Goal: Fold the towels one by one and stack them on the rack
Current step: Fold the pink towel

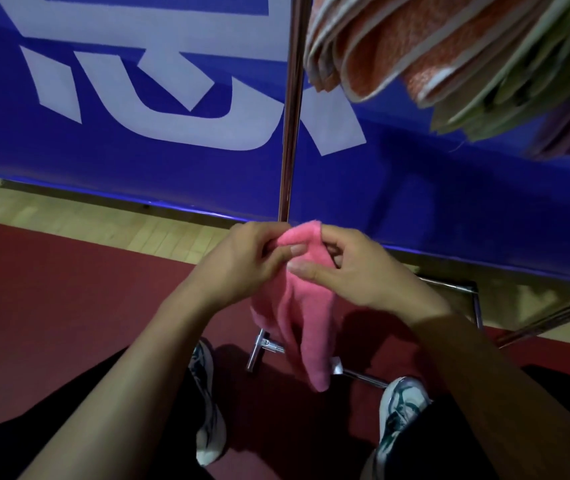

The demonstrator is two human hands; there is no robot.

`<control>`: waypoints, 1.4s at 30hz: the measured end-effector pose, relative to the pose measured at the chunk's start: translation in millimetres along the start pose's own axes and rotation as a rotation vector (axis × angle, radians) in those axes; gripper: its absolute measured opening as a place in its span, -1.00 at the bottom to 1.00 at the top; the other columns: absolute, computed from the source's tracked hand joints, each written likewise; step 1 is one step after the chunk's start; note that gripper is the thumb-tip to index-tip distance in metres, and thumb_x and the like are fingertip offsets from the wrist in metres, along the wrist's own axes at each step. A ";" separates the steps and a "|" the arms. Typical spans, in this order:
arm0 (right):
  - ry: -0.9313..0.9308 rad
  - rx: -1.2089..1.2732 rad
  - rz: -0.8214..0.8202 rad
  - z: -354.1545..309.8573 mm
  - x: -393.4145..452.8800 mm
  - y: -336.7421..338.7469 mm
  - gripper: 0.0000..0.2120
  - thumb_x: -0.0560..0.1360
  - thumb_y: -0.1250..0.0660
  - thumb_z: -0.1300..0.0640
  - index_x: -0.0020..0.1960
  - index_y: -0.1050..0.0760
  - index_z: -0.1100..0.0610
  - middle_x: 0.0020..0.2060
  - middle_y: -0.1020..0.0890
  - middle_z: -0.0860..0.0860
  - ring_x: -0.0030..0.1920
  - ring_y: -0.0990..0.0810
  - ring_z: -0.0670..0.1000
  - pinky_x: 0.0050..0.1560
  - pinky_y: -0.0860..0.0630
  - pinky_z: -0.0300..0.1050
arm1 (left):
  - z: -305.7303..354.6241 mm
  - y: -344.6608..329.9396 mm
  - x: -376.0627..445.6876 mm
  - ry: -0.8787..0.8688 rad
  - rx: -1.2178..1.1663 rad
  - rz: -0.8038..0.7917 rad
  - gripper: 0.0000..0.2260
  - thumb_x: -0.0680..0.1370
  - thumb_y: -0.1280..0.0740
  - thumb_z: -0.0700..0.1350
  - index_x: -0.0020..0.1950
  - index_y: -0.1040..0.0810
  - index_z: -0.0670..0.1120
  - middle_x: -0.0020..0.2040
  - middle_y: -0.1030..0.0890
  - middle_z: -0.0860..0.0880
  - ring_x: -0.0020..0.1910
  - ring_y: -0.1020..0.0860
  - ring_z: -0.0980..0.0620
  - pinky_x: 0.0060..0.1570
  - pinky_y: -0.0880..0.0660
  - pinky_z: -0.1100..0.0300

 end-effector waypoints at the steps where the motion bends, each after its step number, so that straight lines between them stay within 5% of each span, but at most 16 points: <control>1: 0.003 0.013 -0.033 1.1 -0.9 -1.5 -0.63 0.55 -0.49 0.12 0.33 -0.56 -0.04 0.13 -0.72 -0.10 0.18 -0.68 -0.13 0.29 -0.59 0.02 | -0.8 -0.1 0.3 0.006 0.006 0.014 -0.72 0.61 -0.32 0.12 -0.16 -0.56 -0.05 -0.36 -0.50 -0.04 -0.38 -0.40 0.05 -0.35 -0.33 0.12; 6: -0.062 -0.146 -0.046 12.0 -4.1 -8.6 -0.37 0.43 -0.56 -0.08 0.35 -0.26 -0.20 0.11 -0.70 -0.11 0.13 -0.68 -0.12 0.25 -0.58 0.11 | -0.4 -0.9 -1.7 0.085 -0.070 0.049 -0.77 0.67 -0.35 -0.06 -0.19 -0.54 0.05 -0.40 -0.48 0.13 -0.40 -0.41 0.22 -0.37 -0.30 0.33; 10: -0.211 -0.201 -0.075 32.0 0.1 -6.5 -0.21 0.35 -0.50 -0.28 0.41 -0.11 -0.30 -0.13 -0.76 0.06 -0.11 -0.73 0.17 0.06 -0.63 0.25 | 10.3 10.1 -6.8 0.148 -0.408 0.116 -0.79 0.72 -0.25 -0.16 0.08 -0.64 0.09 -0.22 -0.65 0.23 -0.21 -0.54 0.30 -0.15 -0.48 0.38; 12: -0.187 -0.146 -0.146 38.8 0.9 -9.8 -0.34 0.40 -0.53 -0.21 0.41 -0.32 -0.31 -0.05 -0.76 0.02 -0.05 -0.75 0.11 0.08 -0.65 0.18 | 13.2 15.3 -9.2 0.194 -0.596 0.112 -0.80 0.72 -0.22 -0.14 0.17 -0.65 0.00 -0.11 -0.68 0.06 -0.11 -0.59 0.13 -0.07 -0.53 0.26; 14: -0.162 -0.081 -0.202 41.5 0.6 -15.5 -0.63 0.50 -0.53 -0.01 0.27 -0.57 -0.11 0.01 -0.76 -0.11 0.01 -0.73 -0.13 0.12 -0.60 -0.13 | 12.5 19.0 -11.5 0.208 -0.690 0.110 -0.80 0.70 -0.23 -0.09 0.19 -0.64 -0.04 -0.07 -0.67 -0.02 -0.08 -0.60 0.09 -0.05 -0.56 0.25; 16: -0.162 -0.099 -0.207 42.3 -0.2 -18.8 -0.75 0.51 -0.52 0.01 0.18 -0.61 -0.06 -0.04 -0.75 -0.19 -0.04 -0.69 -0.25 0.05 -0.52 -0.32 | 9.5 23.1 -13.2 0.202 -0.726 0.120 -0.77 0.65 -0.25 -0.03 0.18 -0.65 -0.04 -0.07 -0.67 0.00 -0.07 -0.61 0.10 -0.02 -0.56 0.24; 20: -0.194 -0.316 -0.149 50.1 1.6 -18.5 -0.34 0.40 -0.48 -0.28 0.43 -0.33 -0.25 -0.06 -0.73 -0.10 -0.07 -0.69 -0.11 0.02 -0.61 -0.04 | 4.9 29.2 -16.0 0.183 -0.770 0.103 -0.78 0.66 -0.24 0.00 0.14 -0.67 0.01 -0.06 -0.69 0.01 -0.05 -0.63 0.04 0.03 -0.55 0.11; 25: -0.177 -0.362 -0.140 49.5 5.7 -21.6 -0.24 0.46 -0.53 -0.12 0.54 -0.21 -0.22 0.04 -0.72 -0.15 0.01 -0.68 -0.17 0.09 -0.60 -0.11 | 7.4 32.5 -19.1 0.168 -0.789 0.066 -0.79 0.68 -0.27 0.01 0.14 -0.68 0.00 -0.03 -0.65 -0.07 -0.01 -0.60 -0.03 0.10 -0.47 0.01; 29: -0.196 -0.469 -0.178 52.4 5.0 -27.2 -0.71 0.52 -0.46 -0.11 0.20 -0.55 -0.10 -0.08 -0.71 -0.12 -0.10 -0.66 -0.08 0.00 -0.60 -0.04 | 7.0 33.5 -20.2 0.163 -0.780 0.069 -0.77 0.68 -0.26 -0.01 0.13 -0.67 -0.05 -0.03 -0.60 -0.11 -0.01 -0.53 -0.06 0.05 -0.42 0.01; 31: -0.202 -0.493 -0.180 51.2 5.1 -28.6 -0.91 0.56 -0.42 -0.06 -0.03 -0.54 -0.08 -0.26 -0.65 -0.14 -0.23 -0.63 -0.11 -0.07 -0.59 -0.03 | 6.9 34.4 -20.6 0.158 -0.761 0.070 -0.77 0.70 -0.26 -0.02 0.14 -0.66 -0.09 -0.05 -0.59 -0.09 -0.06 -0.53 -0.03 -0.03 -0.44 0.10; 36: -0.234 -0.434 -0.108 52.8 4.9 -26.4 -0.94 0.65 -0.31 -0.03 0.06 -0.55 -0.08 -0.33 -0.62 -0.07 -0.43 -0.64 -0.11 -0.20 -0.65 -0.04 | 8.0 41.2 -21.7 0.141 -0.753 0.115 -0.75 0.71 -0.19 -0.04 0.15 -0.67 -0.04 0.06 -0.73 -0.17 0.00 -0.69 -0.10 -0.05 -0.58 0.18; 39: -0.336 -0.407 -0.130 56.6 2.7 -29.5 -0.68 0.70 -0.20 -0.07 -0.18 -0.41 0.05 -0.45 -0.62 0.01 -0.52 -0.60 -0.06 -0.29 -0.61 0.02 | 4.1 46.3 -22.2 0.148 -0.677 0.190 -0.74 0.74 -0.19 -0.07 0.23 -0.66 -0.08 0.13 -0.73 -0.17 0.15 -0.70 -0.15 0.12 -0.60 0.04; 42: -0.359 -0.404 -0.185 56.6 0.6 -34.6 -0.62 0.71 -0.15 -0.07 -0.23 -0.37 0.06 -0.59 -0.57 -0.12 -0.42 -0.66 0.00 -0.19 -0.61 -0.02 | 1.5 47.7 -22.4 0.137 -0.600 0.250 -0.74 0.73 -0.22 -0.09 0.26 -0.66 -0.12 0.17 -0.73 -0.12 0.20 -0.68 -0.13 0.21 -0.56 -0.04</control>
Point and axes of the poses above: each hand's wrist, its own x-axis towards the middle knuckle, its own y-axis out of the back of the hand, z = x × y, the point moved 3 cm from there along x, towards the middle knuckle
